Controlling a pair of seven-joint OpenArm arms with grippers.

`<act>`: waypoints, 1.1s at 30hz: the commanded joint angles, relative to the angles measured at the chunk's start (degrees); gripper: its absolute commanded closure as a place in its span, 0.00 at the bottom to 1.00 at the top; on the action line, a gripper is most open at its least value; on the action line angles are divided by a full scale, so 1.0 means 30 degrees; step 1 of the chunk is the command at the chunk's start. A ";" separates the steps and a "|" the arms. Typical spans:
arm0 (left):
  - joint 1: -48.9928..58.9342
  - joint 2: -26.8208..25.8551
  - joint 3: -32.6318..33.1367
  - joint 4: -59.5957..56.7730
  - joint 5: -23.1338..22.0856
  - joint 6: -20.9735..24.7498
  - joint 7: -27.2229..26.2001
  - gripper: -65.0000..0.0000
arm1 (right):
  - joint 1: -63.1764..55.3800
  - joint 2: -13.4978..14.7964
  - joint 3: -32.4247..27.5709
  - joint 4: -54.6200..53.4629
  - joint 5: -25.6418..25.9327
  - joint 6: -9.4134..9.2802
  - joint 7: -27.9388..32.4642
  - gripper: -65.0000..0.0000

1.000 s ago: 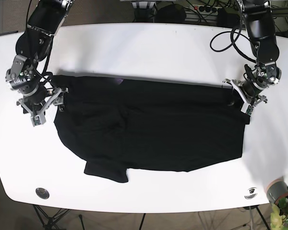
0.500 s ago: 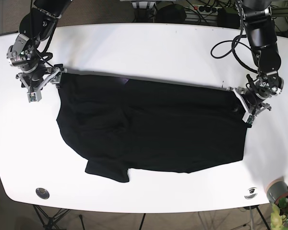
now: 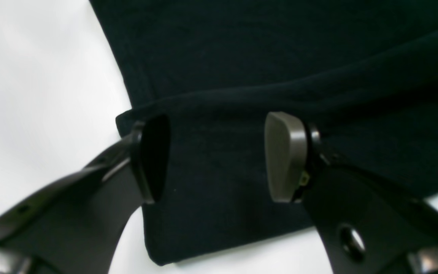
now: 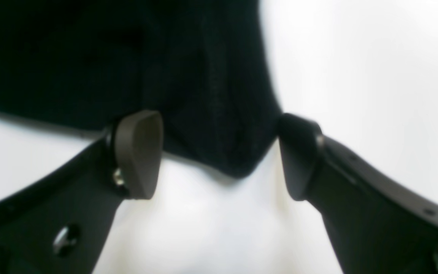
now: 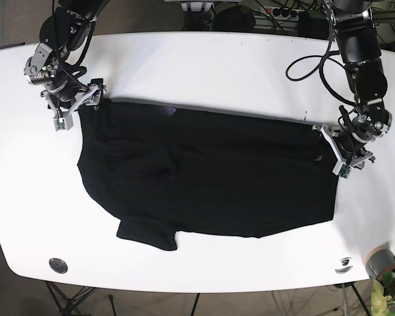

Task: Fold the T-shirt properly
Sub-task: 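Pull the shirt edge with both grippers toward the robot, straightening it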

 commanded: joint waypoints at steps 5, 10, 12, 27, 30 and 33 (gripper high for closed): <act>-0.0455 -0.0381 -0.2708 0.0186 -0.0153 0.0091 -0.0431 0.42 | 0.0284 0.0139 -0.0011 -0.0209 0.0038 0.0041 -0.0111 0.52; -0.1422 -0.0556 -0.3031 -0.1924 -0.0153 0.0354 -0.0460 0.42 | 0.0284 0.0109 -0.0070 -0.0209 0.0038 0.0041 -0.0111 0.81; -0.1451 -0.1025 -0.3031 -0.2686 -0.0241 0.0618 -0.0489 0.42 | 0.0284 0.0109 -0.0070 -0.0209 0.0038 0.0041 -0.0111 0.89; -0.1891 -0.1406 -0.2913 -0.7228 -0.0300 0.0472 -0.1837 0.43 | 0.0489 0.0109 -0.0070 -0.0092 0.0038 0.0041 -0.0111 0.96; -0.1920 -0.1406 -0.2913 -0.7580 -0.0300 0.0413 -0.1837 0.43 | 0.0577 0.0139 -0.0070 -0.0092 0.0038 0.0041 -0.0140 0.96; -0.1920 -0.1377 -0.2913 -0.7609 -0.0300 0.0047 -0.1808 0.58 | 0.0577 0.0139 -0.0070 -0.0092 0.0038 0.0041 -0.0140 0.96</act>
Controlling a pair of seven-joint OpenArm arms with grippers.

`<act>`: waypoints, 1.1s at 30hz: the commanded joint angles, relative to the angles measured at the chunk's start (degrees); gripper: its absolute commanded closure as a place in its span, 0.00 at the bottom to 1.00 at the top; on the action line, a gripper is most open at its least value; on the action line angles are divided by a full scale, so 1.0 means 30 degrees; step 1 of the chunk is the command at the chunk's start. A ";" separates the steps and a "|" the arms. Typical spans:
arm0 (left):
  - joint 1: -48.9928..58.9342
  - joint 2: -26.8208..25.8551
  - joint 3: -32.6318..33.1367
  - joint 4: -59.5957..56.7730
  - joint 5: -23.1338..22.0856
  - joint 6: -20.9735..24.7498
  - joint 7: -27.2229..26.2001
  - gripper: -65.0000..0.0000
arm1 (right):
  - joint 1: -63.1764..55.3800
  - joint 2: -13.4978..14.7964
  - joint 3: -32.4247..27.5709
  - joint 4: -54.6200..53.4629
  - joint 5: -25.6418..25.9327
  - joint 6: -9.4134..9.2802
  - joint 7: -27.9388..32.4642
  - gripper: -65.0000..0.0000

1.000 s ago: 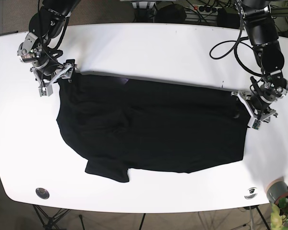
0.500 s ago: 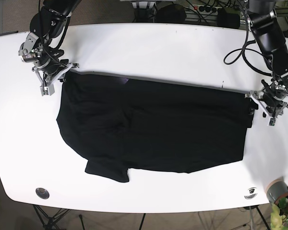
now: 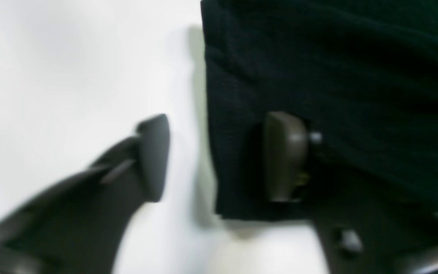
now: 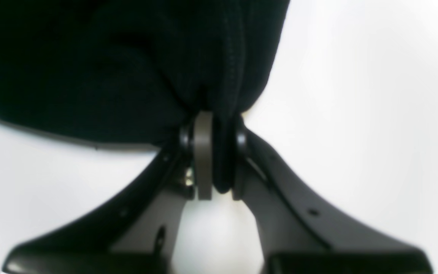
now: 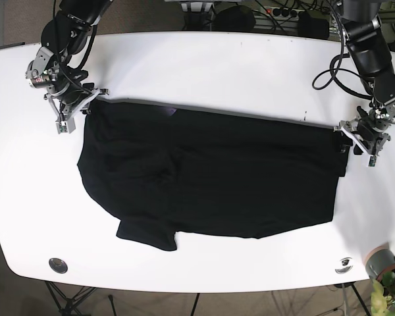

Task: Fold the T-shirt properly
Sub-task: 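Pull the shirt edge with both grippers toward the robot, straightening it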

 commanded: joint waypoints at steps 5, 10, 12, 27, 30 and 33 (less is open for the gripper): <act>-0.0215 -0.0306 -0.0043 -0.0304 0.0335 -0.0077 0.0166 0.98 | 0.0242 0.0219 0.0047 0.0323 0.0053 0.0041 0.0100 0.97; -0.0157 -0.0306 -0.0131 -0.0245 0.0247 -0.0077 0.0225 1.00 | 0.0184 0.0219 0.0047 0.0353 0.0053 0.0041 0.0100 0.97; 0.0195 -0.0306 -0.0160 -0.0216 0.0247 -0.0077 0.0254 1.00 | 0.0096 0.0219 0.0047 0.0353 0.0053 0.0070 0.0100 0.97; 0.6026 0.1189 -0.3149 0.8722 0.0305 -0.0077 0.3947 1.00 | -0.3040 0.0453 0.0076 0.4631 0.0053 0.0070 -0.1277 0.97; 0.7609 0.1745 -0.3501 1.0685 0.0305 -0.0077 0.4445 1.00 | -0.3567 0.0541 0.0135 0.5276 0.0053 0.0070 -0.1746 0.97; 0.8898 0.2507 -0.3911 1.2385 0.0335 -0.0077 0.4562 1.00 | -0.4124 0.0688 0.0164 0.5627 0.0053 0.0070 -0.1775 0.97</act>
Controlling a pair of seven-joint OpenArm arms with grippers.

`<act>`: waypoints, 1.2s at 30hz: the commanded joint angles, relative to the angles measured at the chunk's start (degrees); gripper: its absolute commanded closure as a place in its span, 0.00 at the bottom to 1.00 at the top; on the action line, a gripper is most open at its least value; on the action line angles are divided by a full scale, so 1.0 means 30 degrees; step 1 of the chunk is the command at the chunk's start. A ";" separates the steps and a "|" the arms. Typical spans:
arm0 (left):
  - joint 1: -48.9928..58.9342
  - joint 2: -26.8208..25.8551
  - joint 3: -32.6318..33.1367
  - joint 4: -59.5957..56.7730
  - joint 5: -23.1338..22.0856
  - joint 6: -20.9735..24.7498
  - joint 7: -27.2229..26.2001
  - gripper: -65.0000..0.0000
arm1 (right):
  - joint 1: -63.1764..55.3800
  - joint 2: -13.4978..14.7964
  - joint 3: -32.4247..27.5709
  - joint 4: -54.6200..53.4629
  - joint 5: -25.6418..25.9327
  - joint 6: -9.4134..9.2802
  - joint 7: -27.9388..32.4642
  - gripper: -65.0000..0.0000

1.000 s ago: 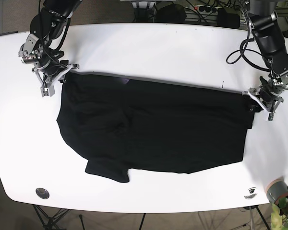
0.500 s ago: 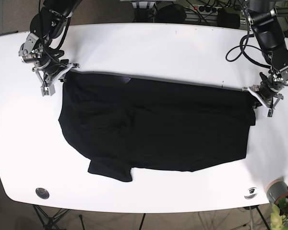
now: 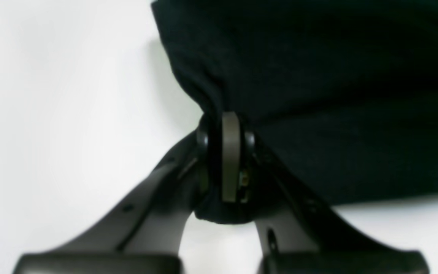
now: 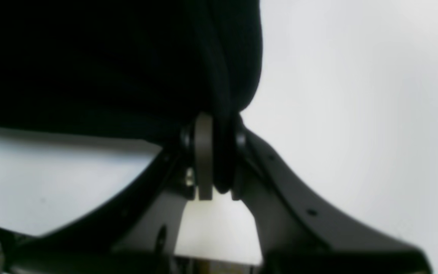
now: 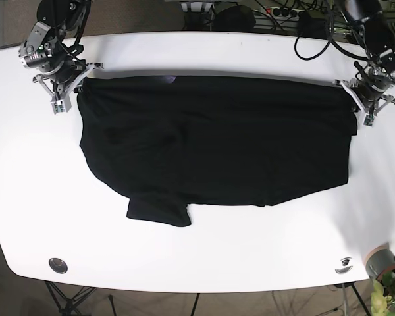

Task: Fold the T-shirt properly
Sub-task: 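Pull the shirt edge with both grippers toward the robot, straightening it, then release the edge and move both grippers to the shirt's hem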

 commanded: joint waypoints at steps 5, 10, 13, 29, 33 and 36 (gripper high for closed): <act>0.2951 0.1107 -0.0685 0.3509 0.0233 0.0192 -0.0013 1.00 | -0.1324 0.0858 0.0171 0.0659 -0.0166 0.0005 0.0016 0.97; 0.4182 0.1488 -0.0802 0.4095 0.0233 0.0192 -0.0013 1.00 | -0.2614 0.0917 0.0171 0.1157 -0.0166 0.0005 0.0016 0.97; 0.4563 0.1459 -0.1564 0.4095 0.0233 0.0192 -0.0013 1.00 | -0.3200 0.0858 0.0171 0.1216 -0.0166 0.0034 0.0046 0.97; 0.3566 0.0404 -0.0304 0.4359 0.0204 0.0192 0.2448 0.48 | -0.2819 0.0888 0.0582 0.1362 -0.0195 0.0005 0.0456 0.36; 0.3273 0.0169 -0.0304 0.4916 0.0145 0.0192 0.2536 0.50 | -0.1852 0.0917 0.1168 0.1362 -0.0283 0.0005 0.0456 0.35; 0.3215 -0.0270 -0.0304 0.5531 0.0086 0.0192 0.2507 0.50 | -0.1207 0.1093 0.1314 0.1362 -0.0195 0.0005 0.0456 0.35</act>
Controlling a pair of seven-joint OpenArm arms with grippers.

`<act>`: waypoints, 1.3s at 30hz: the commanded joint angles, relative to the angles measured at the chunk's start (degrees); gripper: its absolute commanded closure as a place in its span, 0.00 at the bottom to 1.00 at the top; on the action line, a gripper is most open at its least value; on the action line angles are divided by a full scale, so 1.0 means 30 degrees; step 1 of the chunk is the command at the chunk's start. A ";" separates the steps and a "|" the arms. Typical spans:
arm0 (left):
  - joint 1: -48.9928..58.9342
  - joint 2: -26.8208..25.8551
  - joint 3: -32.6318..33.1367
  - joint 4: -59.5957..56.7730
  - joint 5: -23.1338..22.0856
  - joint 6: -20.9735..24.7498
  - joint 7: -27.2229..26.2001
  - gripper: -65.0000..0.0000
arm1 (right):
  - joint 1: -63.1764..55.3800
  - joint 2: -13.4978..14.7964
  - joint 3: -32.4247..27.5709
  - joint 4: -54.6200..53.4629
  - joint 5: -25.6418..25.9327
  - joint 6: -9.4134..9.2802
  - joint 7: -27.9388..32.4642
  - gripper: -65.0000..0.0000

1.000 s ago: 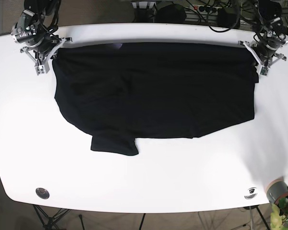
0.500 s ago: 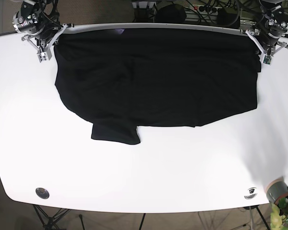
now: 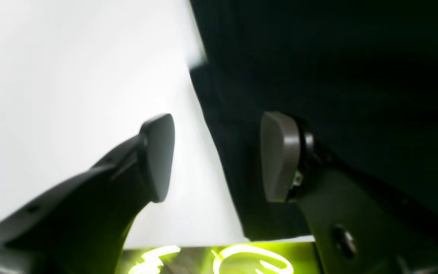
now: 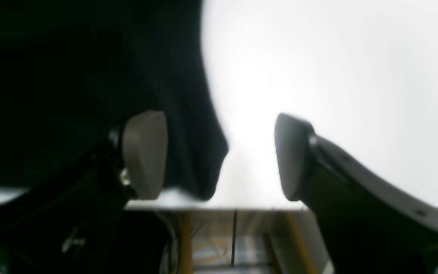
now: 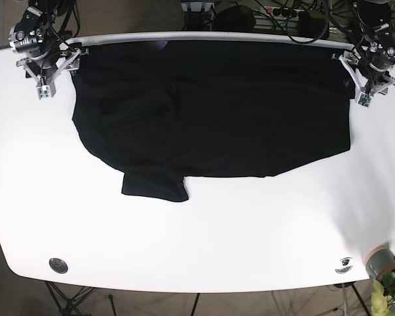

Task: Fold the T-shirt properly
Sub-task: 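Release the edge and move both grippers to the shirt's hem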

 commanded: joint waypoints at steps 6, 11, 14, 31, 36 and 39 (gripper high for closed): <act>-0.1442 -0.0554 -0.0092 0.1690 0.0108 0.0127 -0.0138 0.50 | 0.2205 0.0789 -0.0811 0.0342 0.0256 0.0063 0.0310 0.35; -0.2907 -0.0467 -0.0034 0.1690 0.0196 0.0127 -0.0138 0.50 | 0.3788 0.0819 -0.1456 0.0313 0.0139 0.0004 0.0281 0.35; -0.4225 -0.0467 -0.0034 0.1573 0.0255 0.0127 -0.0138 0.50 | 0.4550 0.0819 -0.1925 0.0195 0.0139 -0.0054 0.0281 0.35; -1.0086 -0.1316 0.2545 -0.1915 0.0284 0.0127 -0.0167 0.50 | 0.9971 0.1375 -0.4357 -0.5783 0.0110 -0.0113 0.0369 0.35; -1.0643 -0.1316 0.2545 -0.2530 0.0284 0.0127 -0.0225 0.50 | 1.1876 0.1610 -0.5295 -0.8068 0.0080 -0.0142 0.0603 0.35; -1.0702 -0.1316 0.2574 -0.2940 0.0284 0.0127 -0.0255 0.50 | 1.3019 0.1844 -0.6174 -0.9739 0.0080 -0.0347 0.1394 0.35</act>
